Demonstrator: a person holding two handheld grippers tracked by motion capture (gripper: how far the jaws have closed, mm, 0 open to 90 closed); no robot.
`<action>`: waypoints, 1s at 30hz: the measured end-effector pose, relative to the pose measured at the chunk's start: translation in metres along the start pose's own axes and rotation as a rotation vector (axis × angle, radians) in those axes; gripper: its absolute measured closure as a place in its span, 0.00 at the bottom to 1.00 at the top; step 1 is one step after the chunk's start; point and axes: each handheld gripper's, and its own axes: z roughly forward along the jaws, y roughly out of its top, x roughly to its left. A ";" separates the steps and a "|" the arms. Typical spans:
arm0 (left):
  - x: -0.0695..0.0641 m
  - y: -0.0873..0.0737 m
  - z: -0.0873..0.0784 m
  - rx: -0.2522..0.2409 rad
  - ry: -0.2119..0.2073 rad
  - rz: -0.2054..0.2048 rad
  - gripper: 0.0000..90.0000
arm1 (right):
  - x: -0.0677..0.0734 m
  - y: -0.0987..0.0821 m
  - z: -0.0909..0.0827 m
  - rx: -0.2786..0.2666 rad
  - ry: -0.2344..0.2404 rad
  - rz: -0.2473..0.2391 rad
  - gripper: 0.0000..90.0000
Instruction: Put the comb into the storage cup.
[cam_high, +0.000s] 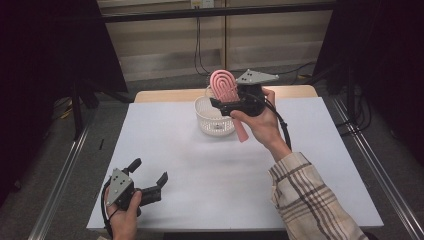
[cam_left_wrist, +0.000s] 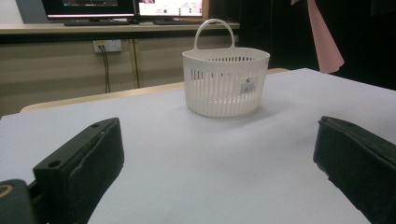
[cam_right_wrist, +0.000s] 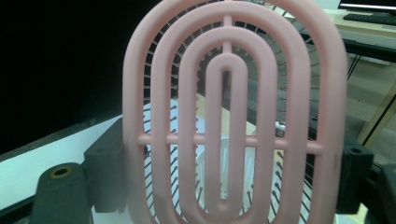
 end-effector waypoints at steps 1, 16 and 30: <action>0.000 0.000 0.000 0.002 -0.001 0.002 0.02 | -0.001 0.001 0.000 -0.004 -0.001 0.002 0.22; -0.001 0.000 -0.001 0.000 -0.008 -0.004 0.02 | -0.008 0.019 0.006 -0.061 -0.006 -0.003 0.22; -0.002 0.001 -0.001 -0.006 -0.013 -0.004 0.02 | -0.010 0.031 0.015 -0.089 -0.018 -0.011 0.22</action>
